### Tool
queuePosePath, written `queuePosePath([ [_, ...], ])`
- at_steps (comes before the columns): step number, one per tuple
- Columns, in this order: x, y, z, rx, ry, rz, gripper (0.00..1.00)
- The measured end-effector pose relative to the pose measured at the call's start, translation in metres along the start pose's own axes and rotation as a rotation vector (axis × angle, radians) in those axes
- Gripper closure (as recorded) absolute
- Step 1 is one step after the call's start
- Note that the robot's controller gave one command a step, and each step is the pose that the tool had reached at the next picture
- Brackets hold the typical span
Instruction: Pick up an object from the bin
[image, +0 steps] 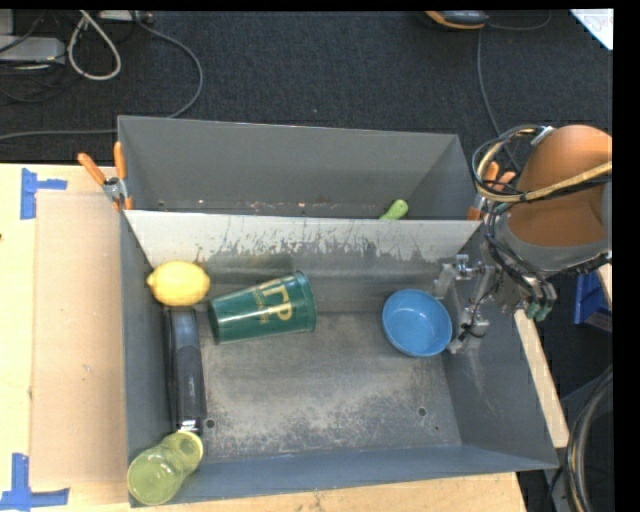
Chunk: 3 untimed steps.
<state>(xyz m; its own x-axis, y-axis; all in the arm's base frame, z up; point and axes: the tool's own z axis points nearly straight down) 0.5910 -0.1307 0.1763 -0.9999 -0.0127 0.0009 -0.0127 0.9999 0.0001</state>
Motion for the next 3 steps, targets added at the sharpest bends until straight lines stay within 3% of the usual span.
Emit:
queuePosePath([
  [2,0.001,0.004,-0.001,0.001,0.001,-0.016,0.00],
  [3,0.034,0.035,0.036,-0.003,0.006,0.014,0.00],
])
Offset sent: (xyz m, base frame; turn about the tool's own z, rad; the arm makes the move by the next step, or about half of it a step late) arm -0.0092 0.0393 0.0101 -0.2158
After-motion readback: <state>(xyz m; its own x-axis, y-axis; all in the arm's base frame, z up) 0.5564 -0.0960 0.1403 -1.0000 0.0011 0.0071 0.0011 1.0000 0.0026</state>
